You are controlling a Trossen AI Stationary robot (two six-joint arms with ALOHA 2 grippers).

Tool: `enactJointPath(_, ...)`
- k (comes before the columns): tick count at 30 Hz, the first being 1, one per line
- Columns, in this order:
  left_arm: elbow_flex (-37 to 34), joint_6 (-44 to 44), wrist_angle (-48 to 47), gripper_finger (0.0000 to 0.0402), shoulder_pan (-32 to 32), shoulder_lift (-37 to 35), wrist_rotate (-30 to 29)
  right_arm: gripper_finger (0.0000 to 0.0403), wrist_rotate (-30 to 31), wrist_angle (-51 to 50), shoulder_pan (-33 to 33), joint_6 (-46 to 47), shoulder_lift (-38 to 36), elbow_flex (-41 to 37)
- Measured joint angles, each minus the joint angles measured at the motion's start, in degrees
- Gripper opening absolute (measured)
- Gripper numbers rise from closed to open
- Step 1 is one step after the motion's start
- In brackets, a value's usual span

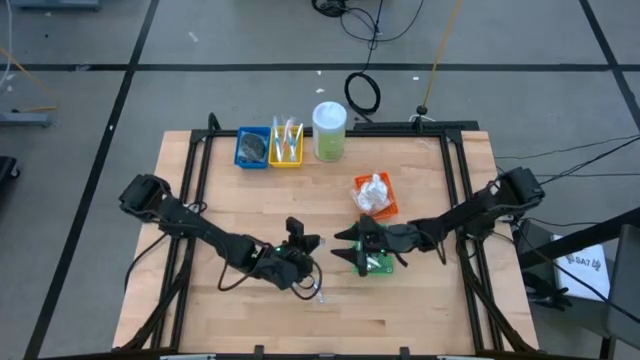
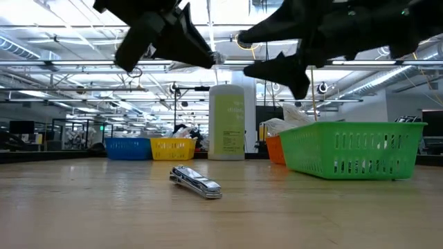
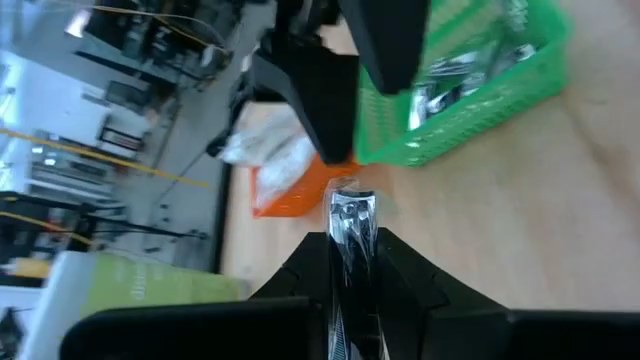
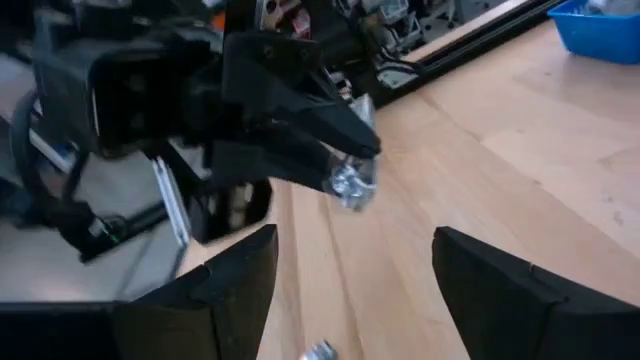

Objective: Pick & Place Travel size toiletries
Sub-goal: Put the nail cutter into the green bin

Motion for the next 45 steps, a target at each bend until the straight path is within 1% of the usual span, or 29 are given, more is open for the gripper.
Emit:
enactJointPath(3, 0.2, 2.4, -0.1, 0.0039, 0.7, 0.0, -0.7, 0.0251, -1.7, 4.5, -1.1, 2.3, 2.5, 0.0)
enactJointPath(5, 0.3, 2.5, -0.1, 0.004, 1.1, 0.0, -0.7, 0.0251, -2.8, 7.6, -1.8, 2.8, 3.9, 0.0)
enactJointPath(10, 0.3, 2.7, 0.3, 0.004, 1.3, 0.0, -0.8, 0.0251, -2.9, 11.7, -2.7, 2.8, 5.5, 0.0)
enactJointPath(13, 0.3, 3.0, 1.4, 0.0039, 1.2, 0.0, -0.7, 0.0251, -2.9, 11.6, -3.4, 2.8, 5.6, 0.0)
enactJointPath(17, 0.3, 5.2, 5.4, 0.0043, 1.3, -0.1, -0.6, 0.0251, -2.9, 11.3, -3.9, 2.3, 5.6, 0.9)
enactJointPath(21, 0.3, 6.9, 8.7, 0.0039, 1.5, -0.1, 1.5, 0.0251, -3.0, 9.7, -3.9, 0.4, 5.6, 2.4)
enactJointPath(26, 0.4, 6.5, 8.6, 0.0041, 1.6, -0.1, 1.3, 0.0251, -3.0, 9.5, -3.9, -0.1, 5.6, 2.7)
enactJointPath(28, 0.4, 6.4, 8.7, 0.0045, 1.6, -0.1, 1.1, 0.0244, -3.0, 9.2, -3.9, -0.1, 5.6, 2.7)
enactJointPath(31, 0.4, 6.4, 8.7, 0.0045, 1.6, -0.1, 1.1, 0.0216, -3.0, 9.0, -3.9, -0.1, 5.5, 2.7)
enactJointPath(33, 0.4, 6.4, 8.7, 0.0041, 1.6, -0.1, 1.0, 0.0185, -3.1, 9.1, -3.9, -0.2, 5.5, 2.7)
enactJointPath(36, 0.4, 5.9, 8.6, 0.004, 1.7, -0.1, 1.0, 0.0124, -3.8, 9.3, -3.9, -0.5, 5.5, 2.8)
enactJointPath(39, 0.4, 5.1, 8.4, 0.0051, 1.6, -0.1, 0.7, 0.0054, -5.9, 10.0, -3.9, -2.1, 5.5, 2.8)
enactJointPath(40, 0.4, 5.0, 8.4, 0.0054, 1.5, -0.1, 0.7, 0.0044, -6.4, 10.1, -3.9, -2.9, 5.5, 2.8)
enactJointPath(43, 0.4, 4.1, 8.5, 0.0058, 1.5, -0.1, 1.1, 0.0045, -7.1, 10.0, -3.9, -4.2, 5.5, 2.8)
enactJointPath(45, 0.4, 1.5, 8.5, 0.0059, 1.3, -0.1, 2.4, 0.0045, -7.3, 9.9, -3.9, -4.4, 5.5, 2.7)
